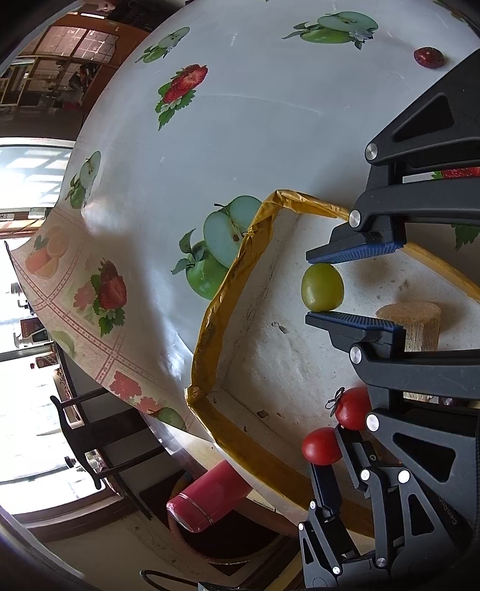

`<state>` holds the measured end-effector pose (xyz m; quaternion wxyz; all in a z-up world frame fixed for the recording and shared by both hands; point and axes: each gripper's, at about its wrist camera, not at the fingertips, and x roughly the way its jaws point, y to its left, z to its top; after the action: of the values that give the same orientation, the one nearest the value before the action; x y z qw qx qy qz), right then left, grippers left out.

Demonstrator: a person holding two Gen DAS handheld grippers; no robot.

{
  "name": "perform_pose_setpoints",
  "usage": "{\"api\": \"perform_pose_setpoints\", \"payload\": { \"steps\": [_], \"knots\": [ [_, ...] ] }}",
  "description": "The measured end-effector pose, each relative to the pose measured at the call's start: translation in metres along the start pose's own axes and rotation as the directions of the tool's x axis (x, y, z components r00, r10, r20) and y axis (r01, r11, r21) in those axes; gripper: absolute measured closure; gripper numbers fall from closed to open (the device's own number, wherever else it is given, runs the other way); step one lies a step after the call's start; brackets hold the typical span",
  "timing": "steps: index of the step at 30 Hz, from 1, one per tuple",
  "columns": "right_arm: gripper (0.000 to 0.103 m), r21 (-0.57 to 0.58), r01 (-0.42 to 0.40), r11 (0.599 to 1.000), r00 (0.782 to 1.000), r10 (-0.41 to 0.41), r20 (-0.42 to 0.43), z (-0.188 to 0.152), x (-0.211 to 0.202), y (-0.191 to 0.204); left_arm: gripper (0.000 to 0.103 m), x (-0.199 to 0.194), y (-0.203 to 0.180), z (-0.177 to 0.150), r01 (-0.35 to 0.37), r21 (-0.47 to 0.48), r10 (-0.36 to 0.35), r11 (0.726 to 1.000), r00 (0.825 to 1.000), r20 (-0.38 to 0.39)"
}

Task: Organize fruits
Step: 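Carry the green grape and red tomato into the tray and release both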

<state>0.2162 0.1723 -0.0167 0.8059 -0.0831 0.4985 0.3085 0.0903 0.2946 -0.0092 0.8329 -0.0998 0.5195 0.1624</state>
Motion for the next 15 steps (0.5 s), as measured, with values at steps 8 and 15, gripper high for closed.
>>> {"api": "perform_pose_setpoints", "payload": {
  "steps": [8,15],
  "knots": [
    [0.076,-0.037,0.024,0.999,1.0,-0.024,0.002,0.0006,0.003,0.0056,0.073,0.0059,-0.0001,0.0011,-0.031,0.003,0.031,1.0,0.999,-0.032],
    [0.075,-0.053,0.026,0.998,1.0,-0.026,0.002,-0.0005,0.003,0.0083,0.059,0.0049,0.0009,-0.0003,-0.053,-0.005,0.053,0.999,0.998,-0.034]
  ]
}}
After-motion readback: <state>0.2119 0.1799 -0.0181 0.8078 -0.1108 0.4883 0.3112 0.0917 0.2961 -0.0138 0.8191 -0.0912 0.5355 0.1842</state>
